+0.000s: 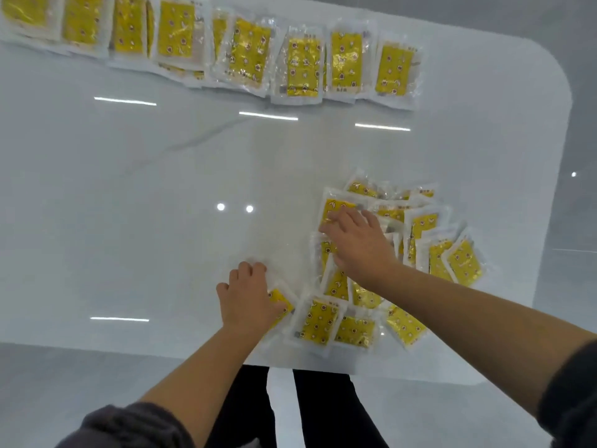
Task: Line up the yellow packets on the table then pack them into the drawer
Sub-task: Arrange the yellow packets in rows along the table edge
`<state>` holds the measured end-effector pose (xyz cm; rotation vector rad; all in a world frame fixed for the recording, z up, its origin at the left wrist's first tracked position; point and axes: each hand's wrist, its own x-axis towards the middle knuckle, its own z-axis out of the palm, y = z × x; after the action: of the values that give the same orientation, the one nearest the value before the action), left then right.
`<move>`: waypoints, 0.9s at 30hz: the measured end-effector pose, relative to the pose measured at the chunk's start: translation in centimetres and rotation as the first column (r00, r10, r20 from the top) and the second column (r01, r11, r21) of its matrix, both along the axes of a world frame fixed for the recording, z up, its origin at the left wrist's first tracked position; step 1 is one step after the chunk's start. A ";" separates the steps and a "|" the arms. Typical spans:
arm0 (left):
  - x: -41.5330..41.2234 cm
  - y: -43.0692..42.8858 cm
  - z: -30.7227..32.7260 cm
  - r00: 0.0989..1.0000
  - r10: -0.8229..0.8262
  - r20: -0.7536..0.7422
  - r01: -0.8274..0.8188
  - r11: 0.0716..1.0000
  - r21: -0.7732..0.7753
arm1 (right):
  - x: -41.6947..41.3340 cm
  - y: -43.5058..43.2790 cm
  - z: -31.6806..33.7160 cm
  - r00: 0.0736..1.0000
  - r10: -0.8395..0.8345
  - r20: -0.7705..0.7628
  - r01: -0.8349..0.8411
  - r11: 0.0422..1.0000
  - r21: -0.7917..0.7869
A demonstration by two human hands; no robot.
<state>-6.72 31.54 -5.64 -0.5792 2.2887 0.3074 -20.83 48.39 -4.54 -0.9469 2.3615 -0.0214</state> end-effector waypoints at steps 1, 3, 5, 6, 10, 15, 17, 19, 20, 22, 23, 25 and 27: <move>0.9 0.4 -0.2 0.997 -0.071 0.018 0.071 0.997 -0.035 | 0.4 0.1 -0.3 0.998 0.042 -0.039 -0.041 0.999 0.022; 2.5 1.1 -0.7 0.981 -0.185 0.054 0.190 0.977 -0.098 | 0.9 0.3 -0.7 0.986 0.148 -0.080 -0.143 0.987 0.071; 3.4 1.7 -1.3 0.968 -0.248 0.048 0.252 0.956 -0.147 | 1.2 0.5 -0.9 0.959 0.270 -0.093 -0.261 0.960 0.099; 3.7 1.8 -1.6 0.963 -0.267 0.037 0.269 0.949 -0.164 | 1.5 0.6 -1.0 0.941 0.325 -0.088 -0.317 0.943 0.100; 4.0 1.9 -2.2 0.969 -0.237 0.063 0.244 0.957 -0.157 | 4.0 0.4 -1.2 0.837 0.545 -0.045 -0.542 0.838 0.062; 2.9 -1.3 -2.0 0.997 0.080 -0.022 -0.081 0.995 -0.058 | 7.3 -0.9 -1.2 0.667 0.744 0.042 -0.745 0.662 0.086; 2.2 -3.2 -1.9 0.981 0.188 -0.055 -0.188 0.982 0.011 | 7.8 -1.5 -1.3 0.615 0.787 0.045 -0.787 0.610 0.094; 1.4 -4.7 -1.6 0.970 0.234 -0.061 -0.232 0.972 0.050 | 8.1 -2.0 -1.5 0.592 0.805 0.048 -0.806 0.588 0.072; 1.0 -5.2 -1.6 0.970 0.238 -0.056 -0.235 0.970 0.058 | 8.3 -2.3 -1.4 0.587 0.807 0.062 -0.809 0.583 0.073; 0.2 -5.7 -1.2 0.973 0.228 -0.032 -0.225 0.971 0.076 | 8.5 -2.4 -1.4 0.576 0.815 0.070 -0.817 0.570 0.091; -0.2 -5.9 -1.0 0.974 0.224 -0.022 -0.221 0.971 0.095 | 8.6 -2.4 -1.3 0.573 0.817 0.067 -0.819 0.567 0.086; -1.0 -6.3 -0.4 0.976 0.215 -0.018 -0.209 0.964 0.165 | 8.3 -2.2 -0.7 0.583 0.807 0.096 -0.813 0.579 0.066; -1.8 -6.6 0.2 0.985 0.173 -0.026 -0.160 0.951 0.263 | 7.3 -1.5 0.2 0.645 0.749 0.152 -0.760 0.650 0.024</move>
<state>-8.53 24.96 -5.43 -0.6342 2.2016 0.7008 -13.51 46.90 -4.32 -1.7643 1.6563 0.3388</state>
